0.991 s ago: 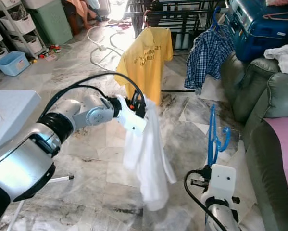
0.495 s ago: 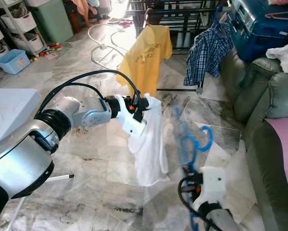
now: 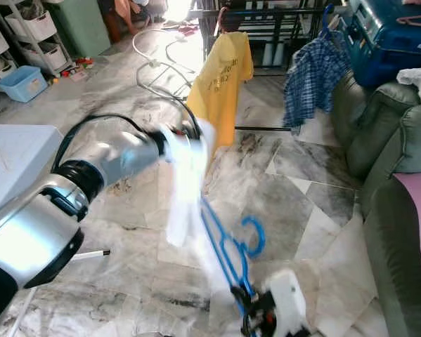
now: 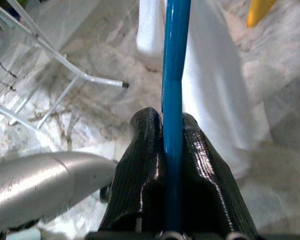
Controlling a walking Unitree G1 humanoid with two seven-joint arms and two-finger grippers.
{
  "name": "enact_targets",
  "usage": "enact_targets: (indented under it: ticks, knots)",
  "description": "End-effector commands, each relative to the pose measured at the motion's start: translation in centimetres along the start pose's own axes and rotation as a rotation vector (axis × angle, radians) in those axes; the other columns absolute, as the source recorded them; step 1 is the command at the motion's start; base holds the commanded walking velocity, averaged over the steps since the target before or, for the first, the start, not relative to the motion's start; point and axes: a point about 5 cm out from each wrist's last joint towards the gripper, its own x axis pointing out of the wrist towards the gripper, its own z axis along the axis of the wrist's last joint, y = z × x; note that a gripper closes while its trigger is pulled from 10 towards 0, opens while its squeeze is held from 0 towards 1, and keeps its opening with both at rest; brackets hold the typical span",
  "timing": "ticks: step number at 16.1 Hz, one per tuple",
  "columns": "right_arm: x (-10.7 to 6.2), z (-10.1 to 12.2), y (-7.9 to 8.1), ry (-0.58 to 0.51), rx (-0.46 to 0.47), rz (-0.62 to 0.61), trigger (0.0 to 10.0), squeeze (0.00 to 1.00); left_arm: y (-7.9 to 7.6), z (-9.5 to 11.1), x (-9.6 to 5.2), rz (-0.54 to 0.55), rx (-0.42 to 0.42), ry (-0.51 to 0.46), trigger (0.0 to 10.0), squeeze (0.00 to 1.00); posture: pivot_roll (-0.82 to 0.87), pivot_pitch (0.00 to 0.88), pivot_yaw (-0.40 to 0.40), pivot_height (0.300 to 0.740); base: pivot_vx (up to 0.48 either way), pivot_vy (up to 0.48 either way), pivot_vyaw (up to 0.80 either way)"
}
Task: Hang hanger
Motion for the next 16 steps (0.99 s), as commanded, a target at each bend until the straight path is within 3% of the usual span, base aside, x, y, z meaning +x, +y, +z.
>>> enact_targets:
  ticks: [1,2,4,5,7,8,9,13,14,16]
  knots:
    - [0.2,-0.3,-1.2,0.031,-0.029,-0.095,10.0,0.0,-1.2,-1.4,0.0,-0.032,-0.491,0.127,10.0,0.0,0.0,0.129,0.103,0.74,0.0,0.0,0.0]
    - [0.3,-0.5,-2.1,0.043,-0.043,-0.169,10.0,0.0,-1.8,-1.7,0.1,-0.016,-0.67,0.18,10.0,0.0,-0.01,0.13,0.102,0.74,0.0,0.0,0.0]
    - [0.5,-0.6,-3.8,0.055,-0.043,-0.297,10.0,0.0,-2.9,-1.9,0.2,0.055,-0.875,0.259,10.0,0.0,-0.01,0.129,0.101,0.74,0.0,0.0,0.0]
    - [0.8,0.0,-4.1,0.028,-0.048,-0.334,10.0,0.0,-3.4,-1.6,0.5,0.123,-1.012,0.301,10.0,0.0,0.0,0.129,0.099,0.74,0.0,0.0,0.0]
    - [1.4,0.7,-4.1,-0.001,-0.056,-0.346,10.0,0.0,-4.1,-1.0,0.9,0.164,-1.181,0.36,10.0,0.0,0.0,0.126,0.097,0.74,0.0,0.0,0.0]
    - [1.5,0.7,-4.0,-0.001,-0.056,-0.344,10.0,0.0,-4.3,-0.8,1.0,0.16,-1.219,0.37,10.0,0.0,0.0,0.126,0.097,0.74,0.0,0.0,0.0]
    - [2.2,0.7,-3.7,0.003,-0.065,-0.334,10.0,0.0,-4.5,0.2,1.4,0.135,-1.314,0.384,10.0,0.0,0.0,0.123,0.098,0.74,0.0,0.0,0.0]
    - [2.7,0.5,-3.7,0.011,-0.076,-0.348,10.0,0.0,-4.5,1.2,1.9,0.123,-1.352,0.404,10.0,0.0,0.0,0.119,0.103,0.74,0.0,0.0,0.0]
    - [2.7,0.4,-3.7,0.012,-0.076,-0.351,10.0,0.0,-4.2,1.9,2.1,0.055,-1.36,0.282,10.0,0.0,0.0,0.117,0.107,0.74,0.0,0.0,0.0]
    - [2.4,0.3,-4.0,0.013,-0.074,-0.37,10.0,0.0,-3.1,3.1,2.3,-0.069,-1.507,0.012,10.0,0.0,-0.01,0.117,0.109,0.74,0.0,0.0,0.0]
